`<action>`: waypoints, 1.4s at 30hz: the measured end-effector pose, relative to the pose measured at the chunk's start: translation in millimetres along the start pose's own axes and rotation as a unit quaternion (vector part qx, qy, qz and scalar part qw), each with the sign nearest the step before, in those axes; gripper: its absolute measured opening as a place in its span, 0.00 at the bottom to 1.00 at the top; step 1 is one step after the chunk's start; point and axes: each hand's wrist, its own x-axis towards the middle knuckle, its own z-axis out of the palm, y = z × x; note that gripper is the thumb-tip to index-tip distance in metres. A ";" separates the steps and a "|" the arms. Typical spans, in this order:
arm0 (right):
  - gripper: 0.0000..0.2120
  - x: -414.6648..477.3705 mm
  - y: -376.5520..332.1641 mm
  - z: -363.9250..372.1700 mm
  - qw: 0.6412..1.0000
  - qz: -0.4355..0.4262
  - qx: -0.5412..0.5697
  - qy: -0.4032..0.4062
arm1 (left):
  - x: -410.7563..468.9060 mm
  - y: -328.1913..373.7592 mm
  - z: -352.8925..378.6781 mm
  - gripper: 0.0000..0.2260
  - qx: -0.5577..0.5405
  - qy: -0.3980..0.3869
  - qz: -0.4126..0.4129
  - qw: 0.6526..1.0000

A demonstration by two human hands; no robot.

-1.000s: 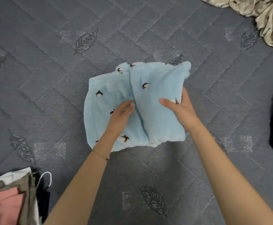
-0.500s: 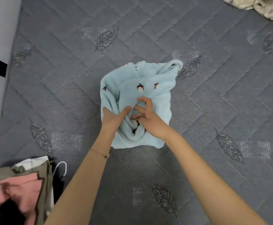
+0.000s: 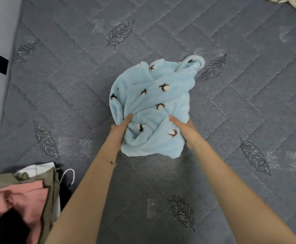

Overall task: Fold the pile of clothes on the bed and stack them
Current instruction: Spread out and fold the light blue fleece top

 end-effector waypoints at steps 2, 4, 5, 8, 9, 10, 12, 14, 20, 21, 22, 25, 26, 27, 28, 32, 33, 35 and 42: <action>0.28 -2.4 1.4 0.1 1.000 -0.010 -0.006 -0.009 | -2.2 -7.5 -3.0 0.23 -0.037 -0.045 0.018 0.998; 0.25 -8.0 0.6 -3.7 0.999 -0.018 -0.013 -0.030 | -4.6 -13.7 -6.7 0.18 -0.080 -0.056 0.044 0.994; 0.25 -11.5 1.0 -7.0 0.998 -0.023 -0.022 -0.047 | -6.4 -16.7 -8.7 0.17 -0.100 -0.066 0.052 0.991; 0.25 -29.4 4.3 -19.2 0.993 -0.016 -0.064 -0.100 | -16.3 -27.3 -16.4 0.14 -0.112 -0.082 0.060 0.988; 0.25 -37.5 7.3 -22.9 0.990 -0.002 -0.080 -0.114 | -21.4 -31.1 -19.8 0.14 -0.096 -0.088 0.062 0.990; 0.26 -46.4 12.6 -25.7 0.988 0.020 -0.096 -0.120 | -26.9 -35.1 -24.1 0.14 -0.077 -0.096 0.066 0.990; 0.31 -63.6 31.8 -30.6 0.984 0.075 -0.115 -0.117 | -37.1 -41.7 -33.5 0.14 -0.028 -0.112 0.069 0.991; 0.34 -81.9 57.6 -30.7 0.977 0.126 -0.116 -0.124 | -45.0 -44.7 -43.8 0.13 0.038 -0.115 0.073 0.990; 0.35 -124.5 129.1 -23.3 0.950 0.241 -0.074 -0.182 | -61.7 -51.6 -53.4 0.06 0.183 -0.162 0.086 0.966; 0.34 -127.5 137.0 -23.2 0.951 0.246 -0.061 -0.179 | -63.9 -52.5 -50.7 0.07 0.192 -0.173 0.089 0.962; 0.34 -129.0 142.4 -23.6 0.953 0.245 -0.051 -0.171 | -64.7 -52.9 -47.7 0.07 0.204 -0.178 0.095 0.958; 0.34 -131.5 143.4 -27.0 0.960 0.228 -0.070 -0.148 | -66.6 -53.0 -38.2 0.07 0.239 -0.159 0.117 0.951; 0.34 -131.6 139.7 -28.4 0.957 0.222 -0.106 -0.151 | -66.4 -52.0 -36.4 0.09 0.257 -0.142 0.129 0.947; 0.34 -132.2 132.9 -29.6 0.948 0.221 -0.159 -0.162 | -66.5 -51.5 -35.3 0.14 0.292 -0.111 0.147 0.939; 0.35 -132.6 123.6 -29.9 0.932 0.223 -0.226 -0.175 | -68.3 -51.3 -35.7 0.20 0.338 -0.061 0.171 0.924; 0.26 -128.1 80.6 -23.2 0.848 0.159 -0.458 -0.213 | -97.7 -61.2 -46.1 0.18 0.400 0.111 0.396 0.819; 0.23 -126.9 72.0 -19.1 0.854 0.097 -0.476 -0.188 | -107.0 -66.8 -48.1 0.14 0.419 0.100 0.446 0.785; 0.19 -123.7 58.7 -9.2 0.887 -0.046 -0.452 -0.085 | -120.2 -78.6 -52.6 0.11 0.465 0.038 0.469 0.750; 0.36 -99.5 43.1 16.3 0.781 -0.308 -0.543 0.031 | -121.8 -97.3 -87.7 0.23 0.485 -0.082 0.379 0.784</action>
